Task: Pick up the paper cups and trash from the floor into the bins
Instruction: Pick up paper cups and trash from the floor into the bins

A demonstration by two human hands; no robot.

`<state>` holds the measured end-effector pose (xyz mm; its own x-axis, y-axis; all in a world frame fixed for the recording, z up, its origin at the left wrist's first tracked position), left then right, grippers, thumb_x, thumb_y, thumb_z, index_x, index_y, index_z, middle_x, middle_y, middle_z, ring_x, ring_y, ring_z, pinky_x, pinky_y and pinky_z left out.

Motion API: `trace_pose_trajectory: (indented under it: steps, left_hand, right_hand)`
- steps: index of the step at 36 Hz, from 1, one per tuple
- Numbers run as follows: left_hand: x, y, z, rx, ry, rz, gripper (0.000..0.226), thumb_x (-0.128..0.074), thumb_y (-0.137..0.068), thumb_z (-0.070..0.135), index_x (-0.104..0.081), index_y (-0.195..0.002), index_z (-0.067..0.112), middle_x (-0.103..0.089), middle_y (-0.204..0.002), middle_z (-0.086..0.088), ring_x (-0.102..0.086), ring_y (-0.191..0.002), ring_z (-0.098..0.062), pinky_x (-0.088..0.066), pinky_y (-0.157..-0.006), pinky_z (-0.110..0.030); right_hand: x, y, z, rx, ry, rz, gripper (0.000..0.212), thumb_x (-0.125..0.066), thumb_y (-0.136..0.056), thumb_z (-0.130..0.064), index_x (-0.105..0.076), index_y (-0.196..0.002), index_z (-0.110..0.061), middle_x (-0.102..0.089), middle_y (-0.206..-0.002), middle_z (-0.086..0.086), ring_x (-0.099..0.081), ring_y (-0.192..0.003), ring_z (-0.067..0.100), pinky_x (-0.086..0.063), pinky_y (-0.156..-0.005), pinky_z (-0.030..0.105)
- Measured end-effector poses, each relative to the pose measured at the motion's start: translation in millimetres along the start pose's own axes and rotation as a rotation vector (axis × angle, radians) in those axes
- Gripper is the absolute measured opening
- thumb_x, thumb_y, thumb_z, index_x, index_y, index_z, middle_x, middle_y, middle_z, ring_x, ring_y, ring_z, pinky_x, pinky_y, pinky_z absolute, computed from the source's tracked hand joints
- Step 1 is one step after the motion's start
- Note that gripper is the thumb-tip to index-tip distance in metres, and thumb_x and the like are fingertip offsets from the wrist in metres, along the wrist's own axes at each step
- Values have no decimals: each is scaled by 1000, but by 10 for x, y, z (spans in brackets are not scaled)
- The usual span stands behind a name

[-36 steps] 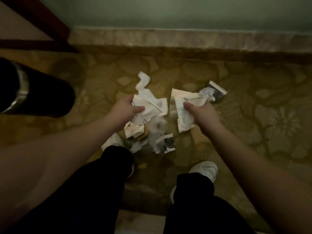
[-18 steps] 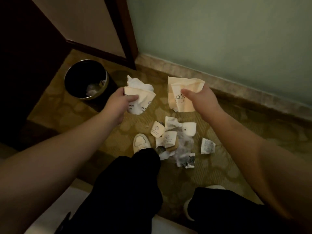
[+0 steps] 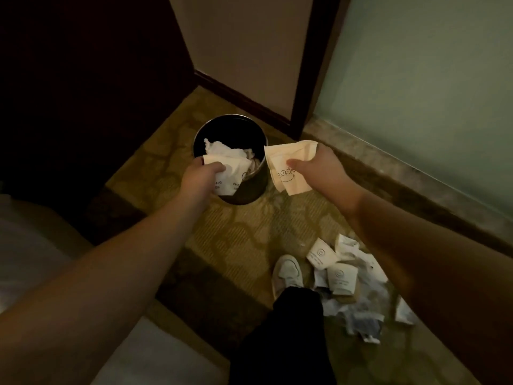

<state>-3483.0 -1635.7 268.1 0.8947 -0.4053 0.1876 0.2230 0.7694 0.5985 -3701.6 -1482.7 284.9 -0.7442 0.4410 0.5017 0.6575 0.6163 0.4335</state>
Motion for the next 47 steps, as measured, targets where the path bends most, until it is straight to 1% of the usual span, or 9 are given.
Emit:
trace_pose_trajectory:
  steps: [13, 19, 22, 24, 28, 31, 35, 40, 47]
  left_hand:
    - [15, -1223, 88, -57, -264, 31, 49, -66, -87, 18, -53, -134, 11, -60, -125, -11, -59, -109, -28, -53, -96, -45]
    - [-82, -1461, 82, -70, -323, 19, 50, -65, -88, 19, -53, -136, 14, -61, -121, -11, -60, -104, -26, -53, -85, -36]
    - [-109, -1460, 90, -53, -316, -16, 45, -67, -86, 21, -55, -129, 17, -63, -115, -10, -61, -93, -21, -52, -76, -32]
    - [-145, -1344, 82, -60, -309, -42, 49, -69, -86, 23, -54, -133, 17, -59, -124, -9, -59, -104, -24, -53, -86, -36]
    - [-103, -1249, 59, -113, -366, -61, 48, -67, -89, 28, -56, -135, 19, -51, -136, -6, -54, -111, -24, -46, -82, -35]
    - [-207, -927, 113, -184, -431, -96, 47, -66, -88, 31, -58, -133, 22, -55, -131, -3, -55, -114, -22, -49, -93, -38]
    - [-535, -333, 114, -228, -551, -204, 36, -61, -93, 28, -61, -128, 24, -59, -120, 1, -55, -100, -14, -46, -83, -31]
    - [-1191, 513, -90, -316, -760, -345, 21, -64, -92, 29, -66, -112, 25, -63, -95, 7, -59, -88, -12, -45, -69, -27]
    - [-2224, 1554, -496, -267, -1057, -590, 29, -63, -93, 34, -67, -119, 23, -61, -111, 5, -56, -100, -13, -42, -80, -27]
  right_hand:
    - [-981, -1175, -408, 5, 199, 30, 71, -73, -88, -36, -39, -143, -7, -39, -141, 10, -53, -122, 26, -46, -91, 33]
    - [-1251, -1334, -421, -7, 217, -2, 85, -75, -85, -42, -31, -149, -7, -30, -148, 13, -46, -131, 31, -44, -102, 39]
    - [-1295, -1298, -433, 1, 250, -109, 98, -74, -85, -45, -15, -156, -14, -20, -156, 13, -39, -137, 32, -40, -104, 38]
    - [-1174, -1195, -381, 14, 267, -129, 99, -73, -86, -44, -9, -158, -18, -17, -158, 13, -36, -140, 32, -38, -107, 38]
    - [-996, -1111, -307, 35, 268, -83, 87, -68, -92, -37, -15, -158, -21, -20, -161, 10, -36, -142, 30, -37, -110, 37]
    - [-668, -886, -160, 42, 306, -67, 74, -67, -93, -37, -30, -154, -18, -34, -156, 8, -43, -138, 26, -40, -110, 36]
    - [-165, -413, 197, 66, 339, -61, 65, -64, -93, -38, -39, -150, -18, -44, -149, 6, -54, -125, 20, -43, -94, 25]
    - [488, 333, 792, 19, 353, -29, 60, -61, -94, -34, -41, -148, -17, -45, -148, 6, -50, -130, 21, -42, -103, 31]
    - [1343, 1329, 1869, -168, 322, -34, 52, -59, -96, -32, -47, -144, -17, -46, -148, 8, -55, -121, 26, -48, -93, 35]
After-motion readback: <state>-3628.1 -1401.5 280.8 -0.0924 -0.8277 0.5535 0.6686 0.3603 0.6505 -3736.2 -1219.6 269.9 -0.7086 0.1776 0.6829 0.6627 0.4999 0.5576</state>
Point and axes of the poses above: each hand's wrist, its own y-axis away from the middle knuckle, its own x-axis out of the back of the hand, z = x × y, the point moved 5 cm from there along -y, towards the middle knuckle
